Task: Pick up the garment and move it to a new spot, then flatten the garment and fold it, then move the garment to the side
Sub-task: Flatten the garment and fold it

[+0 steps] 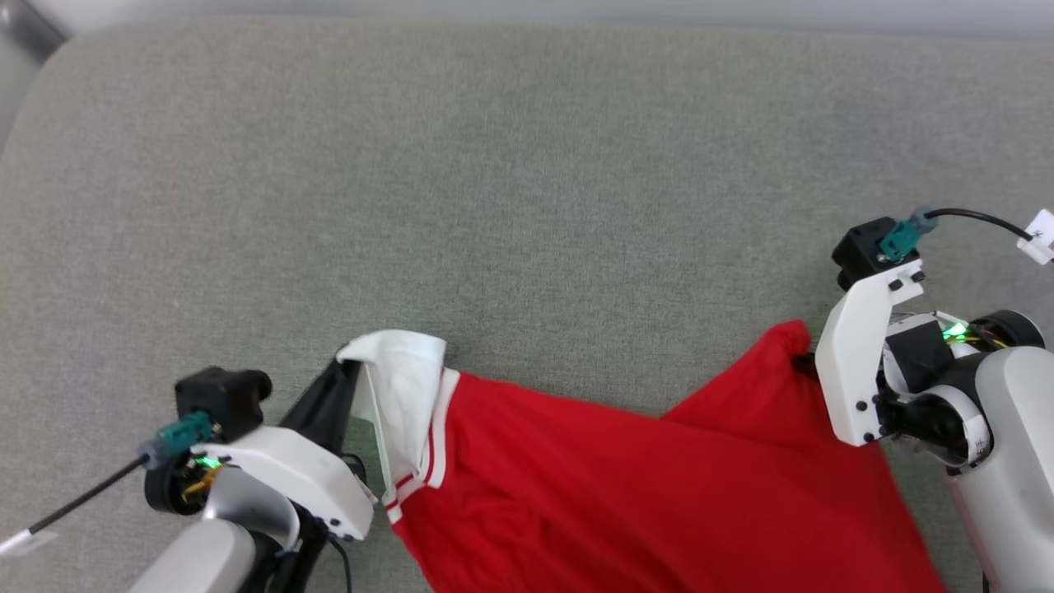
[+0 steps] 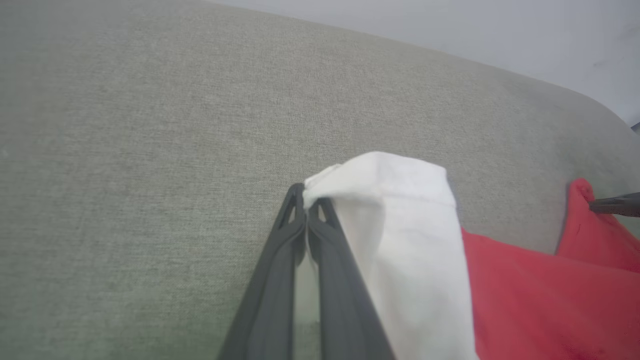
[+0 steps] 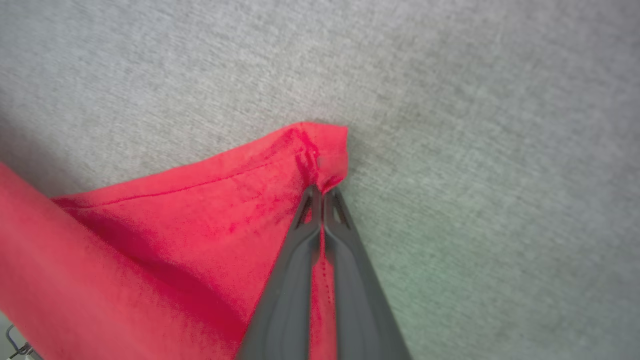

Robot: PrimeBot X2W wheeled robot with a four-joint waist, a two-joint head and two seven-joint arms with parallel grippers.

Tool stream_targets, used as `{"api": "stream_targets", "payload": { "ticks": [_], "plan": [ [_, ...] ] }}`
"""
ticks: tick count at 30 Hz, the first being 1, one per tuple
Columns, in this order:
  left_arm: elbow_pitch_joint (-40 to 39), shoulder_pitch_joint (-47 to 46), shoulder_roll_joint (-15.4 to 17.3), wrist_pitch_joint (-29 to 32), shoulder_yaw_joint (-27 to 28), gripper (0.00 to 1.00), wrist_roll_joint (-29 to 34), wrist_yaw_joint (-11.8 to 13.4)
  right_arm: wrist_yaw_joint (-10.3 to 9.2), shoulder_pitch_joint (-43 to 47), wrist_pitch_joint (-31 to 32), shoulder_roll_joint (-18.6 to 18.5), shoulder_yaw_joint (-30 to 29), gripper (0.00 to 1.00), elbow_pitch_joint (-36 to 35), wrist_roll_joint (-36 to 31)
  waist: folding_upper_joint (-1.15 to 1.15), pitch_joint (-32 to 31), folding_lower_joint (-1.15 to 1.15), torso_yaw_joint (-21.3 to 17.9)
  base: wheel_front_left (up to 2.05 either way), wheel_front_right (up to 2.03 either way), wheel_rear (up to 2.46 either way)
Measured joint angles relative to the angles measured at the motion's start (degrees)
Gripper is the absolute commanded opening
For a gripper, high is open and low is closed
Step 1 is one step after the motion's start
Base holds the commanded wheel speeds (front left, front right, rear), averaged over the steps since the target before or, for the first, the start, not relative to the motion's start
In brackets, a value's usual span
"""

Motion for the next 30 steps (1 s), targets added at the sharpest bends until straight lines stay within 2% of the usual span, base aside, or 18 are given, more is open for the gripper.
{"api": "stream_targets", "payload": {
  "ticks": [5, 11, 17, 24, 30],
  "plan": [
    [1.2, -3.2, 2.1, 1.2, 1.1, 0.00, 0.4, -0.6, 0.01, -0.7, -4.4, -0.8, -0.6, 0.00, 0.2, -0.9, 0.00, -4.0, 0.00, -0.6, 0.00, 0.00, 0.00],
    [3.4, -11.9, 4.6, 4.0, 2.5, 0.00, 1.5, -1.9, 0.02, -5.2, -8.6, -1.2, -3.2, 0.00, 1.7, -3.1, 0.00, -9.2, 0.00, -2.0, 0.00, 0.00, 0.00],
    [9.9, -25.0, 4.3, 6.2, 2.7, 0.00, 3.0, -4.7, 0.02, -13.1, -13.7, -1.5, -4.4, 0.00, 3.5, -5.8, 0.00, -12.2, 0.00, -4.5, 0.00, 0.00, 0.00],
    [21.4, -41.9, 2.4, 6.2, 3.4, 0.00, 4.5, -8.7, 0.04, -24.8, -19.2, -0.8, -6.1, 0.00, 7.1, -9.0, 0.00, -10.5, 0.00, -6.7, 0.00, 0.00, 0.00],
    [27.8, -57.2, 2.7, 4.1, 4.5, 0.00, 7.8, -10.1, 0.05, -35.2, -24.6, 0.9, -9.0, 0.00, 8.1, -11.6, 0.00, -5.0, 0.00, -7.9, 0.00, 0.00, 0.00]
  ]
}}
